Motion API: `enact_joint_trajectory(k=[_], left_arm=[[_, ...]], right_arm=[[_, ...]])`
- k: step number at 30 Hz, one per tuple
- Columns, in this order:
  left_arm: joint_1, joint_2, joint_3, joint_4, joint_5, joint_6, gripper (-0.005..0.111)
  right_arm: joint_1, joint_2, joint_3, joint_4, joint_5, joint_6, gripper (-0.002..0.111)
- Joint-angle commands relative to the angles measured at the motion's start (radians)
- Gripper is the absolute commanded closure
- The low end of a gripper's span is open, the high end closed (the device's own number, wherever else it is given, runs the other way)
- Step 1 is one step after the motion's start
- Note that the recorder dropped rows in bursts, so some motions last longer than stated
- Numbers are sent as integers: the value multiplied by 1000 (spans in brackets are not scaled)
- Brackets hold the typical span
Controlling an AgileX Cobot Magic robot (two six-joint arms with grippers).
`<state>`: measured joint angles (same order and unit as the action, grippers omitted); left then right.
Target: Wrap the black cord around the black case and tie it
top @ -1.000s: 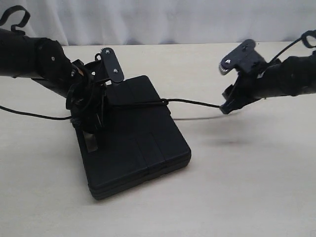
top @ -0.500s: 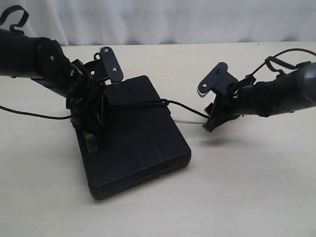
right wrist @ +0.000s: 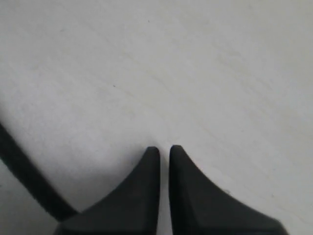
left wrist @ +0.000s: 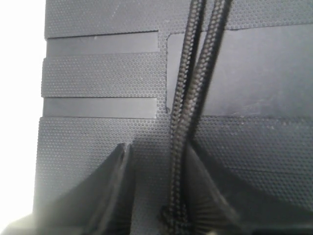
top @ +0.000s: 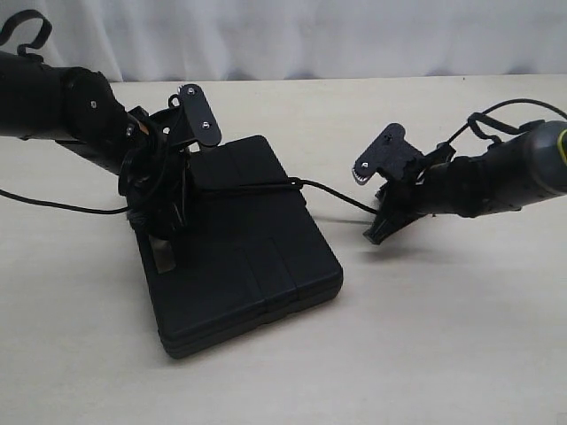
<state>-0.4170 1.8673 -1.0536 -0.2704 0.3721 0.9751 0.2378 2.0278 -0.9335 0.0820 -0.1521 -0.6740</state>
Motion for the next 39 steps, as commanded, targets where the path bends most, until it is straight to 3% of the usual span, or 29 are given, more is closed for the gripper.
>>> enact_joint_trajectory(k=[1, 9, 19, 25, 32, 39], left_arm=[[3, 14, 16, -3, 57, -3, 73], [3, 14, 16, -3, 55, -3, 73], [3, 14, 16, -3, 44, -3, 73], [3, 14, 16, -3, 36, -3, 73], [3, 14, 16, -3, 36, -3, 73], [3, 14, 16, -3, 36, -3, 73]], right_arm=[[-67, 27, 3, 71, -9, -11, 104], [-155, 53, -2, 305, -42, -11, 104], [-252, 231, -26, 324, -102, 89, 104], [-252, 180, -53, 324, -35, 84, 104], [-248, -46, -49, 324, 137, 84, 104], [-134, -166, -24, 314, 259, -43, 104]])
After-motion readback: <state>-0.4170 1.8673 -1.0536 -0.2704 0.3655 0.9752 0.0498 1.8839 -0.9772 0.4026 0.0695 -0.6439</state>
